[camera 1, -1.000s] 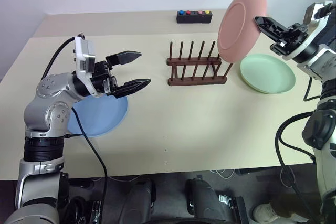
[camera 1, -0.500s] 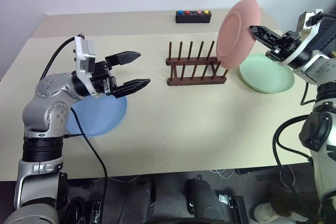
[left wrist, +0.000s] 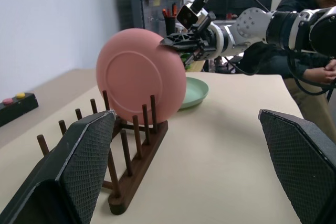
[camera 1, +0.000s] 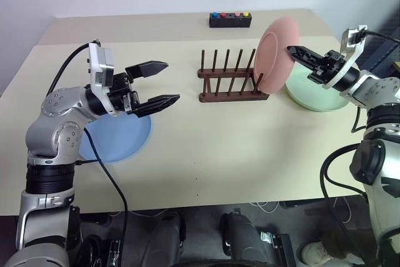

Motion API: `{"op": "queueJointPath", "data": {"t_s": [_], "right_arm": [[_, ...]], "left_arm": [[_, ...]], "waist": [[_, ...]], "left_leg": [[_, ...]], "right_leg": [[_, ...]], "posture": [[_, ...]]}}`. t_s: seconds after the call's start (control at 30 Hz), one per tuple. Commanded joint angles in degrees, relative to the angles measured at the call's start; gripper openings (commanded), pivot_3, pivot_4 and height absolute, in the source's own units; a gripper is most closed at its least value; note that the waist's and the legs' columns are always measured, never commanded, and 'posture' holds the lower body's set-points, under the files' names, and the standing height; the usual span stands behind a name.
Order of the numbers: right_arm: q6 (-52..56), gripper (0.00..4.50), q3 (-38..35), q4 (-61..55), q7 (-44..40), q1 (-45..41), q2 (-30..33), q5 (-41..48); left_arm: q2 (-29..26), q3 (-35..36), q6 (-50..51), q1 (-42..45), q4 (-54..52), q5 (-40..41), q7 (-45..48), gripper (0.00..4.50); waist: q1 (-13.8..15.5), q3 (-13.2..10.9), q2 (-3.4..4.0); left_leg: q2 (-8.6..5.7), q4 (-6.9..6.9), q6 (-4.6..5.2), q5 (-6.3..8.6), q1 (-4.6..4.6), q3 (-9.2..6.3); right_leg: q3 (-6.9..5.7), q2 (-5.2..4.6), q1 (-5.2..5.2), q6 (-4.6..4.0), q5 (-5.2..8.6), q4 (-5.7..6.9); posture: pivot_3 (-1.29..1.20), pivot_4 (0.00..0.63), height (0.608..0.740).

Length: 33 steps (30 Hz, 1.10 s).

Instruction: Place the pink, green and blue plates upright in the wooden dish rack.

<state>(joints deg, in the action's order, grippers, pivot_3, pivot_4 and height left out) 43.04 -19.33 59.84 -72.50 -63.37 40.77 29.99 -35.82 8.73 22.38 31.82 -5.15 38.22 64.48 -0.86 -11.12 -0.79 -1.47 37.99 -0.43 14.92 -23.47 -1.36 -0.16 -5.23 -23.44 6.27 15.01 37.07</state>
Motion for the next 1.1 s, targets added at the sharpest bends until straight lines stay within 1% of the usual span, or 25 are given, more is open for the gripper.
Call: {"op": "queueJointPath", "data": {"t_s": [0.03,0.07,0.17,0.2,0.4,0.5,0.57,0.67,0.73,0.9,0.97,1.1], "right_arm": [[-1.19,2.33,-1.12,-1.29,0.26,-1.01,0.21,0.4],[-1.11,2.95,-1.14,-1.38,0.31,-1.14,0.25,0.46],[-0.72,4.41,-1.39,-1.5,0.31,-1.59,0.39,0.82],[-1.09,4.47,-1.59,-1.73,0.6,-1.79,0.55,0.88],[-1.38,4.47,-2.59,-4.94,0.28,-1.94,2.23,1.8],[-3.99,4.47,-7.61,-8.02,4.15,-1.79,3.3,4.67],[-3.53,4.47,-8.96,-10.8,4.64,-0.85,3.84,5.97],[-6.59,4.47,-10.33,-14.33,7.59,0.9,4.11,5.93],[-13.36,4.47,-9.4,-16.94,11.53,3.38,4.66,2.21],[-32.14,4.47,-3.86,-20.4,18.08,11.82,6.45,-9.24],[-37.82,4.47,-0.84,-20.94,18.8,15.73,7.65,-13.59],[-43.21,4.47,5.82,-19.5,17.1,20.83,10.74,-20.61]], "left_arm": [[-0.67,1.2,0.21,0.38,-1.82,1.17,-0.11,4.5],[-0.66,1.18,0.23,0.39,-1.82,1.16,-0.08,4.5],[-0.57,1.14,0.3,0.48,-1.78,1.08,-0.02,4.5],[-0.54,1.13,0.34,0.5,-1.75,1.06,0.02,4.5],[-0.42,1.07,0.36,0.59,-1.59,0.98,0.11,4.5],[-0.32,1.1,0.44,0.54,-1.51,1.13,0.19,4.5],[-0.29,0.98,0.41,0.48,-1.52,1.09,0.3,4.5],[-0.27,0.76,0.09,0.55,-1.32,0.75,0.49,4.5],[-0.13,0.46,0.36,0.77,-0.91,0.82,0.76,4.5],[0.97,-0.09,0.79,1.18,-0.61,1.2,0.68,4.5],[1.41,-0.26,1.51,1.33,-0.34,1.84,1.09,4.5],[1.5,-1.21,5.03,1.8,-0.04,3.06,1.11,4.5]], "waist": [[0.0,0.0,0.0],[0.0,0.0,0.0],[0.0,0.0,0.0],[-0.01,0.0,0.0],[0.01,0.0,0.0],[0.04,-0.01,0.01],[0.19,0.0,0.01],[0.09,0.0,0.01],[0.07,0.0,0.01],[0.07,0.0,0.01],[0.05,0.0,0.01],[-0.04,0.0,0.01]], "left_leg": [[0.0,0.0,0.0,0.0,0.0,0.0],[0.0,0.0,0.0,0.0,0.0,0.0],[0.0,0.0,0.0,0.0,0.0,0.0],[0.0,0.0,0.0,0.0,0.0,0.0],[0.0,0.0,0.0,0.0,0.0,0.0],[0.0,0.0,0.0,0.0,0.0,0.0],[0.0,0.0,0.0,0.0,0.0,-0.01],[0.0,0.0,0.0,0.0,0.0,0.0],[0.01,0.0,0.0,0.0,0.0,-0.01],[-0.01,0.0,0.0,0.0,0.0,0.04],[-0.01,0.0,0.0,0.0,0.0,0.05],[0.0,0.0,0.0,0.0,0.02,0.06]], "right_leg": [[0.0,0.0,0.0,0.0,0.0,0.0],[0.0,0.0,0.0,0.0,0.0,0.0],[0.0,0.0,0.0,0.0,0.0,0.0],[0.0,0.0,0.0,0.0,0.0,0.0],[0.0,0.0,0.0,0.0,0.0,0.0],[0.0,0.0,0.0,0.0,0.0,0.0],[0.0,-0.01,0.0,0.0,0.0,-0.01],[0.0,-0.01,0.02,0.0,0.0,-0.04],[0.0,0.0,0.02,0.0,0.0,-0.02],[0.02,-0.02,0.01,0.0,0.0,-0.01],[0.03,-0.02,0.0,0.0,0.0,0.0],[0.04,-0.01,-0.01,0.0,0.0,0.01]], "posture": [[0.0,0.15,0.74],[0.0,0.15,0.74],[0.0,0.15,0.74],[0.0,0.15,0.74],[0.0,0.15,0.74],[0.0,0.15,0.74],[0.0,0.15,0.74],[0.0,0.15,0.74],[0.0,0.15,0.74],[0.0,0.15,0.74],[0.0,0.15,0.74],[0.0,0.15,0.74]]}}
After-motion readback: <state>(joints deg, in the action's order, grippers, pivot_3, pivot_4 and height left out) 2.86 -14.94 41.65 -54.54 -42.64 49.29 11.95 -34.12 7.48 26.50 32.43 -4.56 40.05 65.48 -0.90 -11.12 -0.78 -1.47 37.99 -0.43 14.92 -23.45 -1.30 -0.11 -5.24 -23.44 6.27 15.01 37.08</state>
